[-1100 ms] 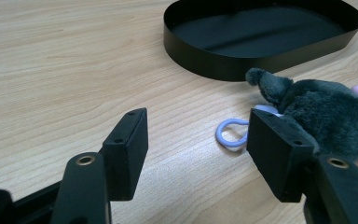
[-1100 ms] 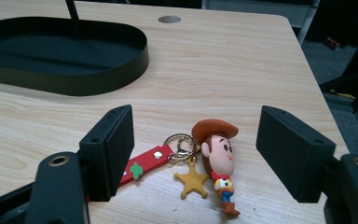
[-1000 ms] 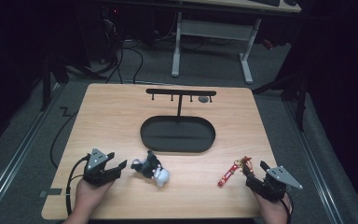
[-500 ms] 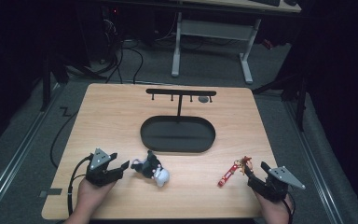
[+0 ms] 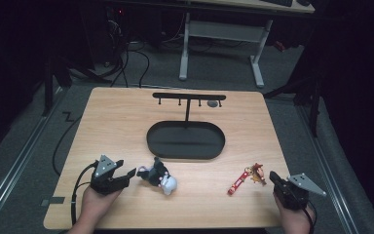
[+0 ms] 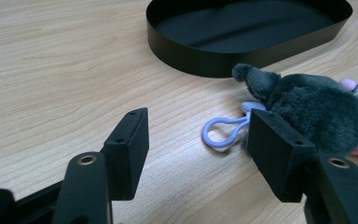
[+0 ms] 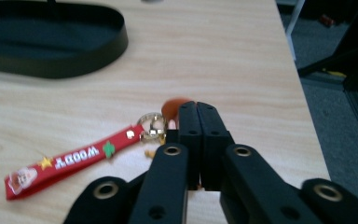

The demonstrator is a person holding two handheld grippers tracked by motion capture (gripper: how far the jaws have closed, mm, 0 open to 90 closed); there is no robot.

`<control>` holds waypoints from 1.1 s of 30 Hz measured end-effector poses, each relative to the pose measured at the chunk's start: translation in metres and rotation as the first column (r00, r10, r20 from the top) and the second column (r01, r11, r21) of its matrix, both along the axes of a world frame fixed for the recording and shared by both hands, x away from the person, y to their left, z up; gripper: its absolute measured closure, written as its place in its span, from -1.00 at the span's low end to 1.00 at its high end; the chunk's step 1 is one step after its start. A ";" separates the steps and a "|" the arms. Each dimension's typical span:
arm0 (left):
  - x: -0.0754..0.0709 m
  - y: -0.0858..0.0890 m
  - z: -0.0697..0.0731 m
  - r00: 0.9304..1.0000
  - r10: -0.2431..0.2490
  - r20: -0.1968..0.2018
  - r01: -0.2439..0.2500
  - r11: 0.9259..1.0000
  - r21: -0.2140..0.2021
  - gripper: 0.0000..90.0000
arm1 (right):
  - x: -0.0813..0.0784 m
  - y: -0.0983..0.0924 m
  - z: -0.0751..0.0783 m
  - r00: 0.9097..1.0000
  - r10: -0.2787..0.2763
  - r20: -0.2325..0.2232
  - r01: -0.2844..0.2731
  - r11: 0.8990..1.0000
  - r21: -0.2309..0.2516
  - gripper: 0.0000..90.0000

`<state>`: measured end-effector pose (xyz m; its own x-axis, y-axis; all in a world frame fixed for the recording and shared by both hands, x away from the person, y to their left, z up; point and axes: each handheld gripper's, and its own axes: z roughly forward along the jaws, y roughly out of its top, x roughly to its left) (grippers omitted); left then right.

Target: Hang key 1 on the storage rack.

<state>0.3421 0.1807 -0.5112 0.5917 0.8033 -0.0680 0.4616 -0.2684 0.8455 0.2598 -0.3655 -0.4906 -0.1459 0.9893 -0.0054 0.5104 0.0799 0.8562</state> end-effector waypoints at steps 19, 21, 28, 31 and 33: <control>-0.003 -0.005 -0.001 1.000 -0.013 -0.012 0.013 1.000 0.008 -0.14 | 0.010 -0.001 -0.007 0.987 0.059 -0.147 -0.059 0.998 0.001 0.98; -0.003 -0.004 0.000 1.000 -0.014 -0.010 0.014 1.000 0.000 -0.14 | 0.009 0.000 -0.005 0.984 0.069 -0.166 -0.071 0.997 -0.002 0.97; -0.002 -0.003 0.000 1.000 -0.019 -0.014 0.019 1.000 -0.001 -0.14 | 0.008 0.002 -0.001 0.974 0.080 -0.211 -0.087 0.996 -0.022 0.93; -0.003 -0.005 0.000 0.999 -0.030 -0.011 0.030 1.000 0.008 -0.14 | 0.008 0.003 0.000 0.967 0.084 -0.239 -0.096 0.995 -0.039 0.84; -0.003 -0.005 0.001 0.999 -0.032 -0.008 0.032 0.999 0.012 -0.14 | 0.008 0.004 0.001 0.965 0.079 -0.248 -0.094 0.994 -0.049 0.76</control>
